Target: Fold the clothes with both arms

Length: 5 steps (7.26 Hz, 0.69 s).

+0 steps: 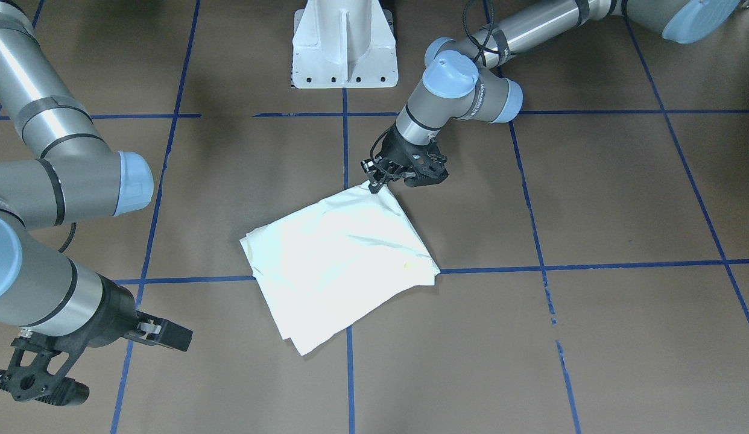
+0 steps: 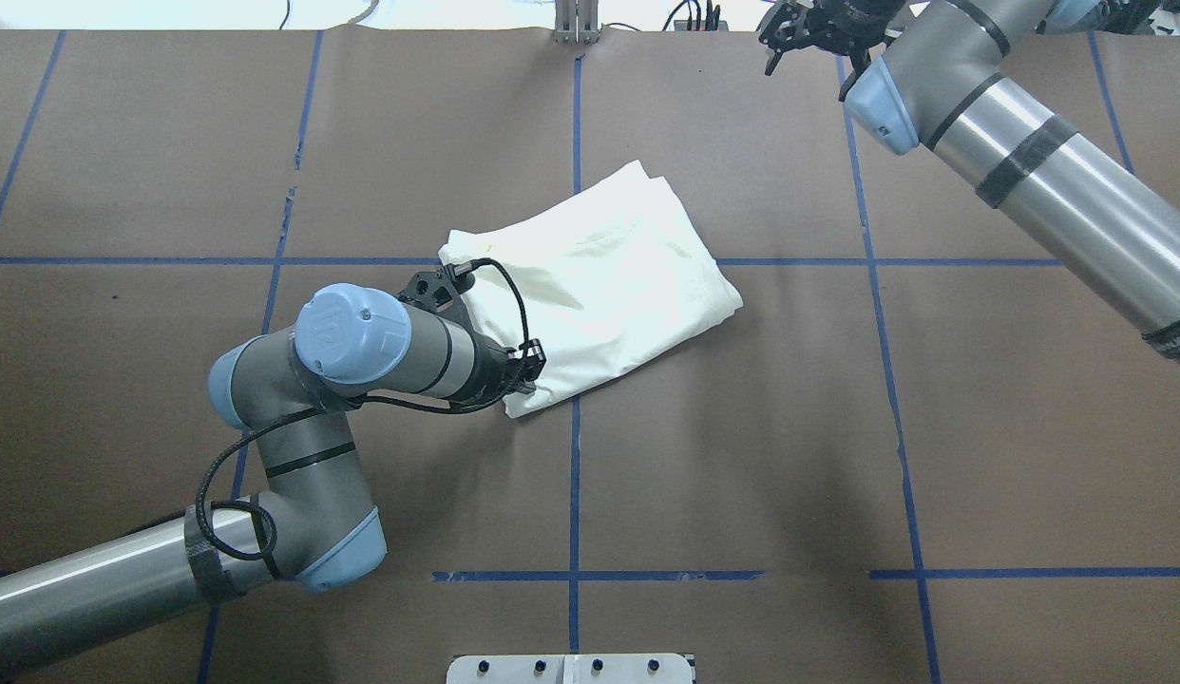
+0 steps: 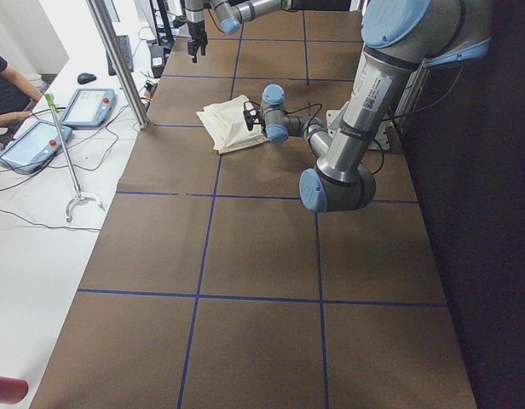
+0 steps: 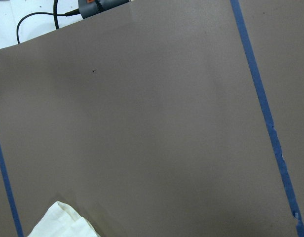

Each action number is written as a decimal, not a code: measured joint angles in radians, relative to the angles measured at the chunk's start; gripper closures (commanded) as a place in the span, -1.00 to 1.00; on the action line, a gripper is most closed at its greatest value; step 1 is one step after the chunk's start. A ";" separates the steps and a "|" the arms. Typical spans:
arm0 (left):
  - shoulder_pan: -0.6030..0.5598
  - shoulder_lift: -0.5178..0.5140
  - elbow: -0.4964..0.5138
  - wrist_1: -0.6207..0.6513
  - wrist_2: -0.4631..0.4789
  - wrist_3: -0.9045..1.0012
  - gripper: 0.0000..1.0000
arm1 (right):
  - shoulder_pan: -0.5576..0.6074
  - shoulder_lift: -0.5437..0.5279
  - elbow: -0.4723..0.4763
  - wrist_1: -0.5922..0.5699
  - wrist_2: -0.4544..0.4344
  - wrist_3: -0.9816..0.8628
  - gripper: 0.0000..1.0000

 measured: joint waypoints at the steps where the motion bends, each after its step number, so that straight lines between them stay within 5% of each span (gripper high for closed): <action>1: 0.002 0.000 0.007 0.000 0.000 0.001 1.00 | 0.001 0.000 0.000 0.000 0.000 0.000 -1.00; 3: 0.005 -0.002 0.011 0.001 0.001 0.002 1.00 | 0.003 -0.002 0.000 0.000 0.001 0.000 -1.00; 5: 0.000 -0.002 -0.019 0.010 0.000 0.005 -0.99 | 0.014 -0.017 0.012 0.001 0.004 -0.008 -1.00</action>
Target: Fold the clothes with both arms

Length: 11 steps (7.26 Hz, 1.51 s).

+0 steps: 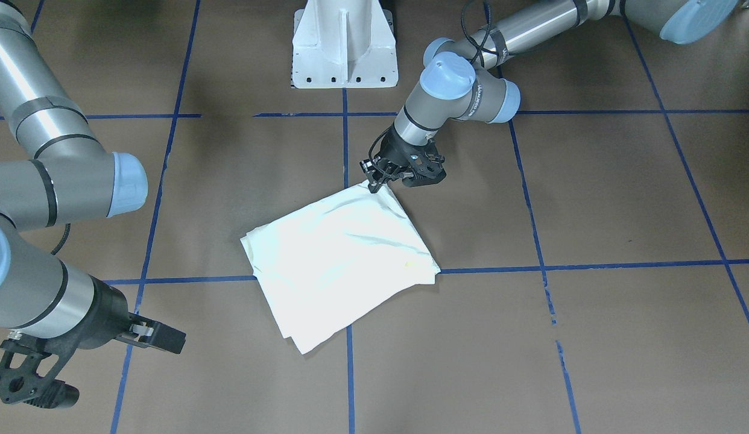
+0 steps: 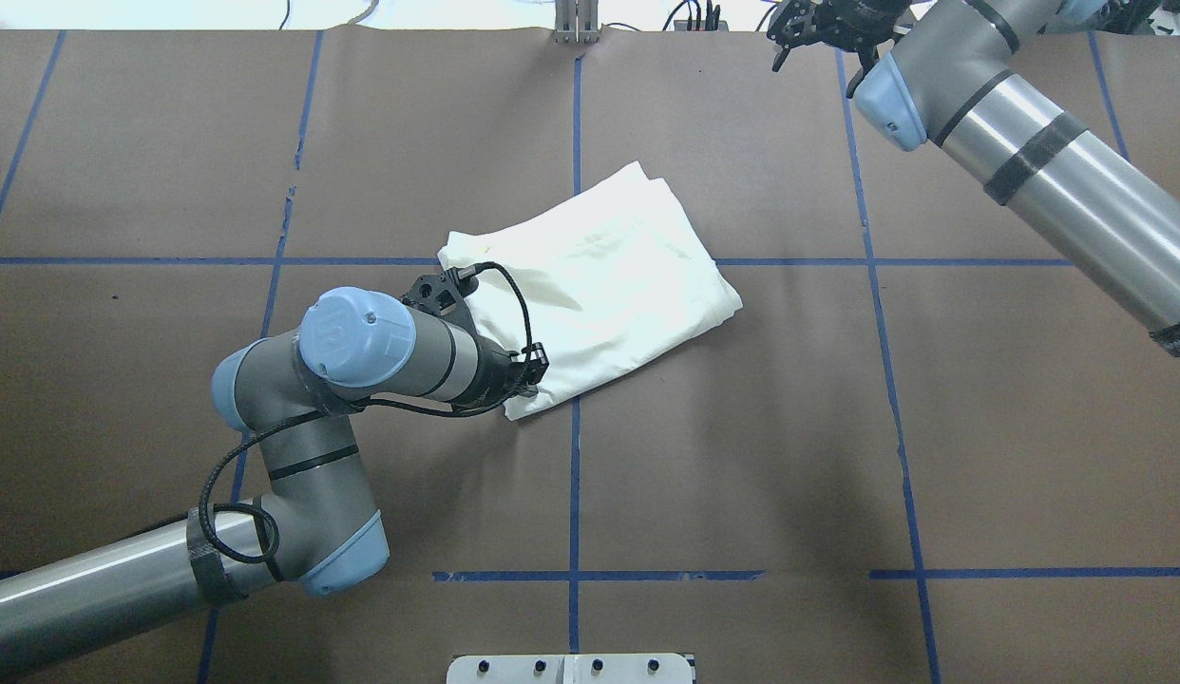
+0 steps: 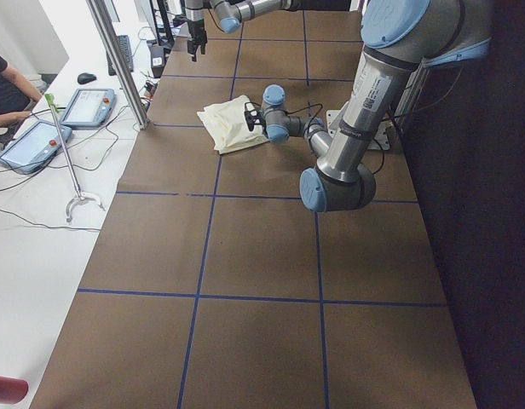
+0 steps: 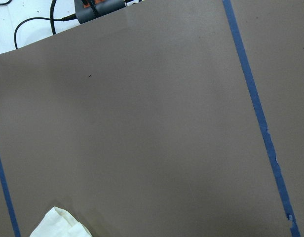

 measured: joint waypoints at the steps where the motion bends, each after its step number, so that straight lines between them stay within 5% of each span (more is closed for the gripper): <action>1: -0.013 0.007 -0.037 0.020 -0.002 0.017 -1.00 | 0.010 -0.031 0.031 -0.001 0.002 -0.023 -1.00; 6: -0.248 0.140 -0.366 0.337 -0.104 0.409 -1.00 | 0.126 -0.365 0.278 -0.008 0.030 -0.327 -1.00; 11: -0.636 0.426 -0.393 0.367 -0.239 1.083 -1.00 | 0.366 -0.753 0.364 -0.007 0.108 -0.914 -1.00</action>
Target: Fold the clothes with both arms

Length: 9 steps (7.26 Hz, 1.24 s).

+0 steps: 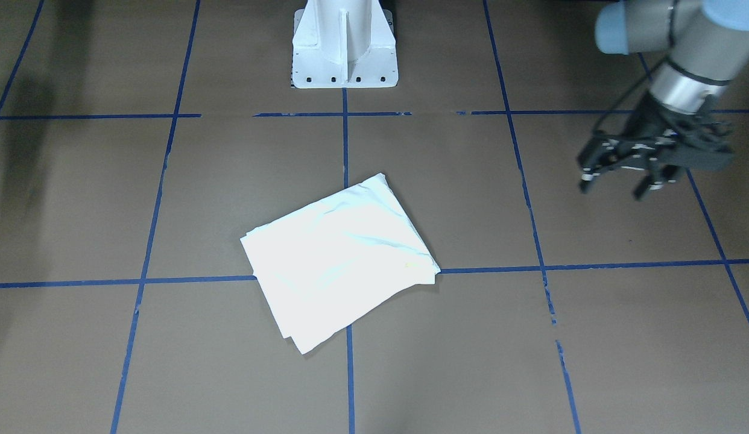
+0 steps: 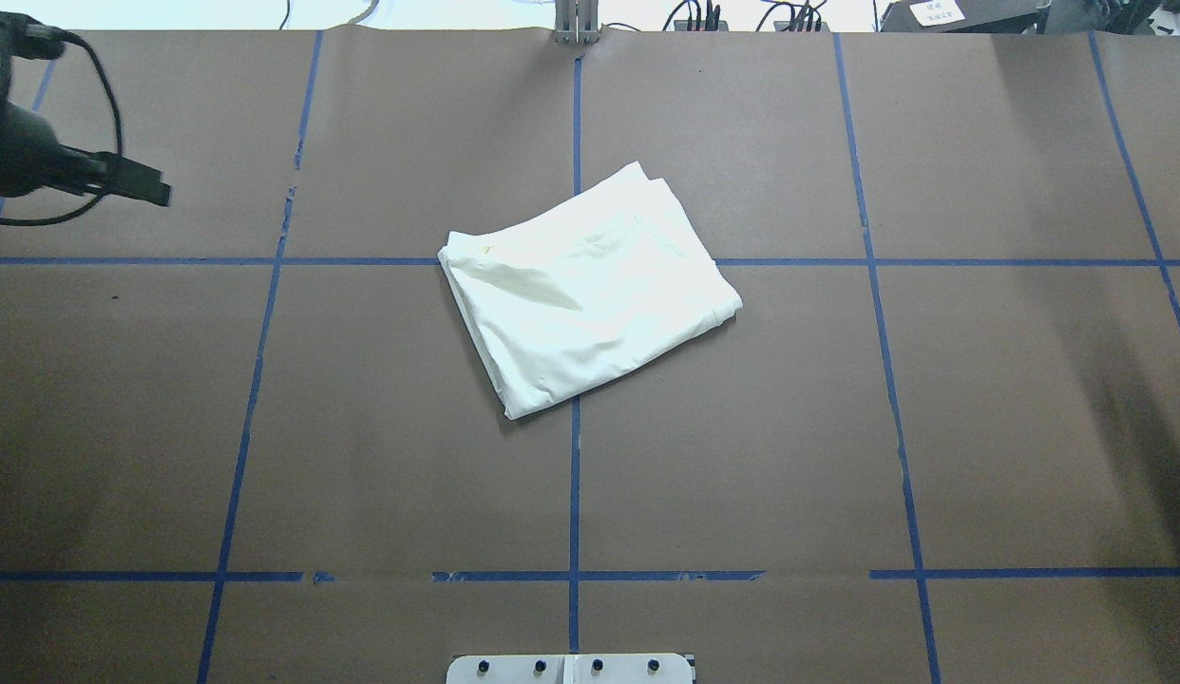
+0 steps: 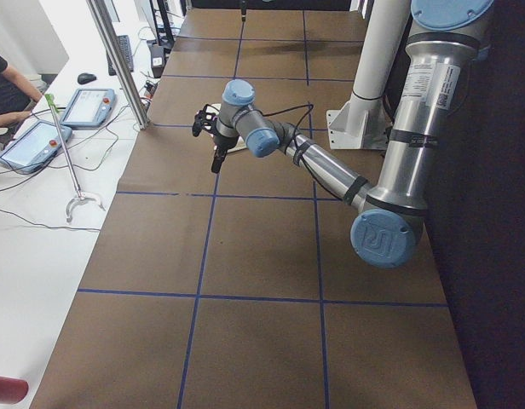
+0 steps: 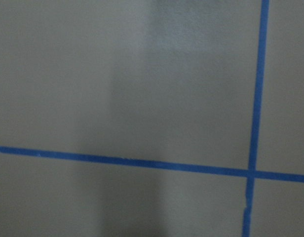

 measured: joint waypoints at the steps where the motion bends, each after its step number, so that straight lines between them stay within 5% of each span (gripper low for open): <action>1: -0.097 0.029 0.037 0.027 -0.028 0.188 -1.00 | 0.039 -0.044 0.002 -0.002 0.025 -0.069 -1.00; 4: -0.352 0.153 0.155 0.072 -0.095 0.720 -1.00 | 0.098 -0.100 0.030 -0.027 0.100 -0.120 -1.00; 9: -0.416 0.179 0.355 -0.037 -0.140 0.782 -1.00 | 0.114 -0.105 0.108 -0.080 0.056 -0.094 -1.00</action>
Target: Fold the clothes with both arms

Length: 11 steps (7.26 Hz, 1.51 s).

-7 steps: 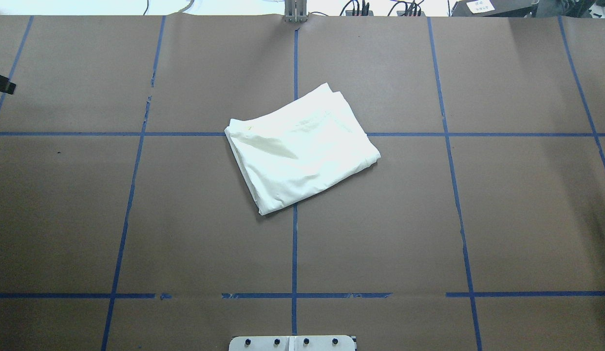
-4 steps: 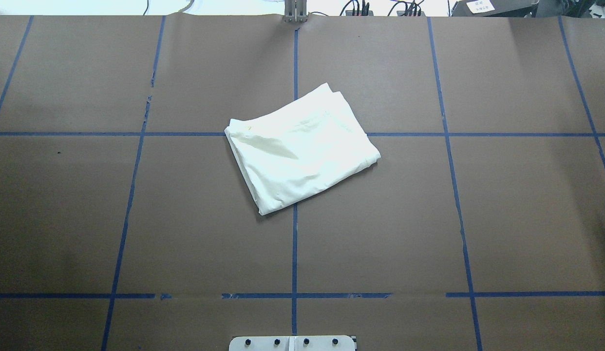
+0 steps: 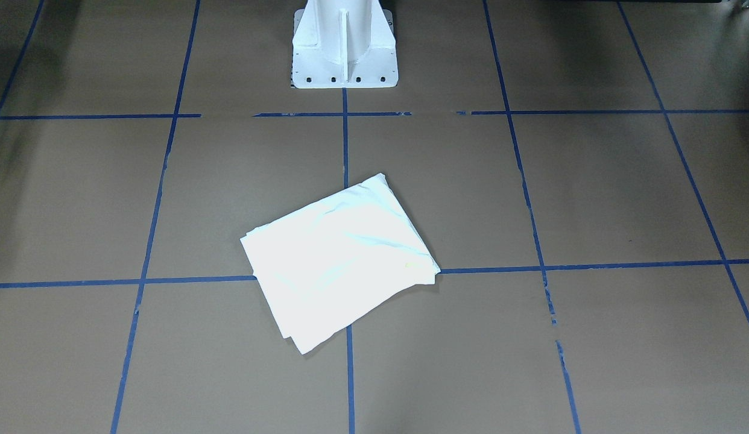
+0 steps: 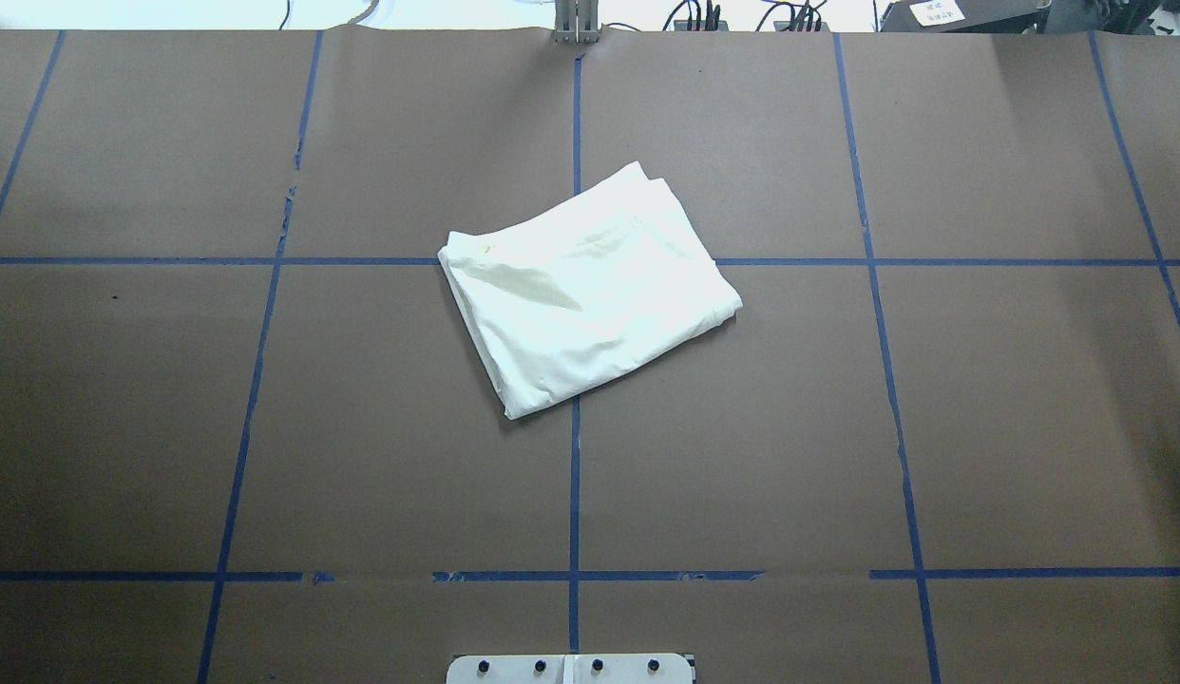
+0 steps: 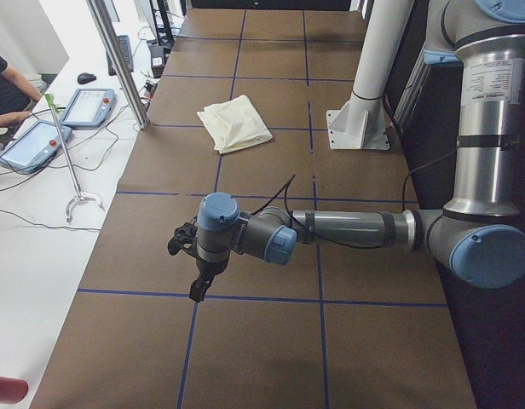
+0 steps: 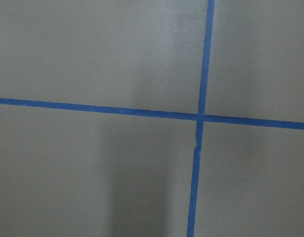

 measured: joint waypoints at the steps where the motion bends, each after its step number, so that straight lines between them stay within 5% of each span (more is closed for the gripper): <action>1: -0.002 -0.006 0.021 0.017 -0.008 0.000 -1.00 | 0.017 0.001 0.009 -0.040 -0.013 -0.004 -1.00; 11: -0.007 -0.027 0.031 0.102 -0.058 -0.035 -1.00 | 0.058 -0.023 0.018 -0.074 -0.021 -0.001 -1.00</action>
